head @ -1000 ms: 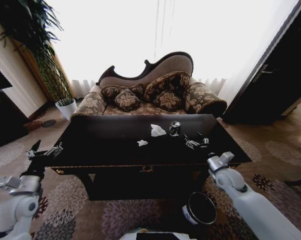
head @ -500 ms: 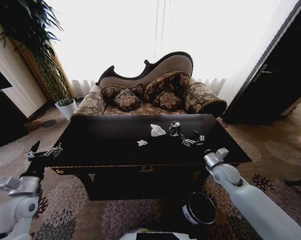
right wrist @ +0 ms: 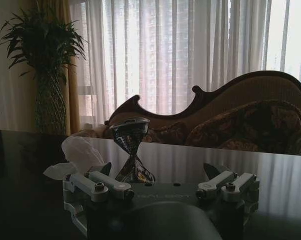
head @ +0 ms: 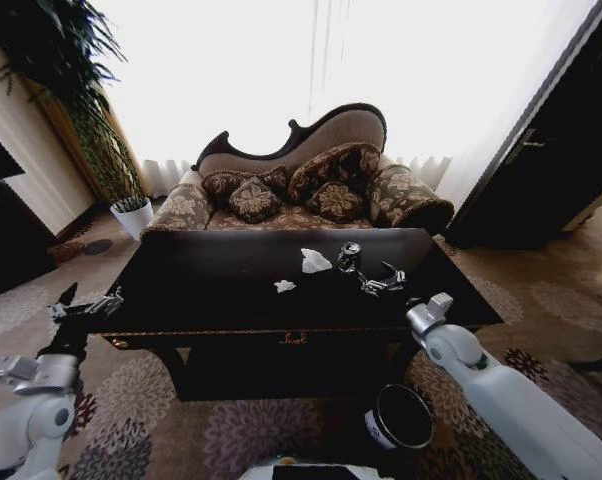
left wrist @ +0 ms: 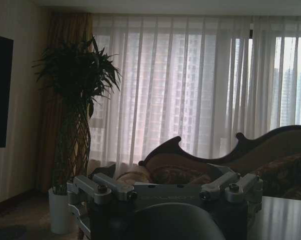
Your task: Move to the front of the table and place the trash on the table into the trash bin.
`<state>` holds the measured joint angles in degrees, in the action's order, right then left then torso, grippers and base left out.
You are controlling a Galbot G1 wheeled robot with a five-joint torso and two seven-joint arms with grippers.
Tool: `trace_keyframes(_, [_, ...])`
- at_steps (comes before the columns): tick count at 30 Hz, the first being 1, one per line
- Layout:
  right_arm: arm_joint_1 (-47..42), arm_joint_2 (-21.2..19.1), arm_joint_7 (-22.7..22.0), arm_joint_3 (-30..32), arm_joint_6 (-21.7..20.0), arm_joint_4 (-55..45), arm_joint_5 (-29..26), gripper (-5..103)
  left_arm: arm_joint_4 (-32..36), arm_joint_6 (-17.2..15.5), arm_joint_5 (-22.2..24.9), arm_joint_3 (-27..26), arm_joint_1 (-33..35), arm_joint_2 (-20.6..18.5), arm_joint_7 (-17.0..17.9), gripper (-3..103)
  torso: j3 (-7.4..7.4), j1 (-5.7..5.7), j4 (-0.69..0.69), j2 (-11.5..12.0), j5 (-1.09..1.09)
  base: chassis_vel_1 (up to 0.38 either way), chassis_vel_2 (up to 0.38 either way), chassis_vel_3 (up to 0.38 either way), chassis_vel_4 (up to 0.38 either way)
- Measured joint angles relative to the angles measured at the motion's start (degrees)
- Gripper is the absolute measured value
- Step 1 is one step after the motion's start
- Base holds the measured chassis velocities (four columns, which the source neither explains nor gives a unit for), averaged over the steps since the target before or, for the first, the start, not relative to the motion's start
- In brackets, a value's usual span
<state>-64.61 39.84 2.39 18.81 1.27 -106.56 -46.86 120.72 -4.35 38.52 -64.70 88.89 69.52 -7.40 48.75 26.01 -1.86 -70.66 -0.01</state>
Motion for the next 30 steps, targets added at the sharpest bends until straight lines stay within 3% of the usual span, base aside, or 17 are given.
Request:
trace_keyframes(13, [1.07,-1.77,0.72,-0.51,-3.26,-0.83,-4.40,100,-0.55,0.00,-0.45,0.52,-0.24,0.24,-0.04,100,0.00,0.00,0.00,0.00,-0.01,0.000,0.000,0.000,0.000])
trace_keyframes(30, [11.80,-3.43,0.35,-10.19,-5.02,2.59,-6.94,100,-0.34,0.09,-0.68,-0.84,0.57,0.65,-0.13,100,0.00,0.00,0.00,0.00,0.00,0.000,0.000,0.000,0.000])
